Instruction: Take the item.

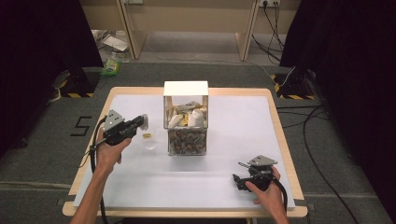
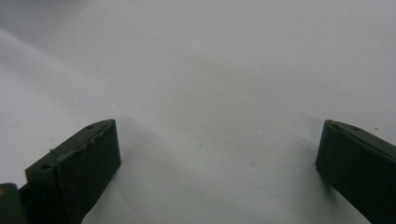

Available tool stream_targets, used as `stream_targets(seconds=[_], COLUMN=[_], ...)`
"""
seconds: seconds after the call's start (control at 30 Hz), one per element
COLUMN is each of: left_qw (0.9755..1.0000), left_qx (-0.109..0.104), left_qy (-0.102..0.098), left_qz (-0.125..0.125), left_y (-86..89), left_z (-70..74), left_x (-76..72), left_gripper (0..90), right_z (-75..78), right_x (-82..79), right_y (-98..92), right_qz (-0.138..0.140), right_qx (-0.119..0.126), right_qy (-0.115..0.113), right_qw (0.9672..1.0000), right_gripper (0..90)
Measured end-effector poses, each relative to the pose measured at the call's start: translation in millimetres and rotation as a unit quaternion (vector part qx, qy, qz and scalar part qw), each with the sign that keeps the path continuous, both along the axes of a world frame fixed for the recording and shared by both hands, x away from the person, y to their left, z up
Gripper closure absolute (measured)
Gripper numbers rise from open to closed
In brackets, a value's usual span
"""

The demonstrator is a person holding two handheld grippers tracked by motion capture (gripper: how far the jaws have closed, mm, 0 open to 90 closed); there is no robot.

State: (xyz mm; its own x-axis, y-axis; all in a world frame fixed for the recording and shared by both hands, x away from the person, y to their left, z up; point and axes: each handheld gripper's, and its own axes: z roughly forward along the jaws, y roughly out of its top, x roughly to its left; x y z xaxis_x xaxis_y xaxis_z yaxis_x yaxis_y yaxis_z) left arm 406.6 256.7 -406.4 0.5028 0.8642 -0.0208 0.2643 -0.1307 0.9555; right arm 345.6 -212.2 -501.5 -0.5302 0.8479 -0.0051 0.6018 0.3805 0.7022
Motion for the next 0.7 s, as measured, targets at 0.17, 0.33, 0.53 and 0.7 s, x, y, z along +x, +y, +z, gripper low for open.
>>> stream_targets(seconds=[0.17, 0.33, 0.53, 0.7], left_qw=[0.9999, 0.9998, 0.9997, 0.9994], left_qx=[-0.004, -0.008, -0.009, -0.011], left_qy=[0.009, 0.016, 0.024, 0.032], left_qz=[0.0, 0.001, 0.002, 0.003], left_y=[0.8, 2.0, 2.4, 4.1], left_z=[-9.1, -14.2, -20.7, -26.4], left_x=[-0.1, -0.1, 0.2, -0.2], left_gripper=[85.9, 85.8, 85.8, 85.7], right_z=[0.0, 0.0, 0.0, 0.0], right_x=[0.0, 0.0, 0.0, 0.0], right_y=[0.0, 0.0, 0.0, 0.0], right_qz=[0.0, 0.0, 0.0, 0.0], right_qx=[0.0, 0.0, 0.0, 0.0], right_qy=[0.0, 0.0, 0.0, 0.0], right_qw=[1.0, 1.0, 1.0, 1.0], right_gripper=[0.5, 0.4, 0.4, 0.4])
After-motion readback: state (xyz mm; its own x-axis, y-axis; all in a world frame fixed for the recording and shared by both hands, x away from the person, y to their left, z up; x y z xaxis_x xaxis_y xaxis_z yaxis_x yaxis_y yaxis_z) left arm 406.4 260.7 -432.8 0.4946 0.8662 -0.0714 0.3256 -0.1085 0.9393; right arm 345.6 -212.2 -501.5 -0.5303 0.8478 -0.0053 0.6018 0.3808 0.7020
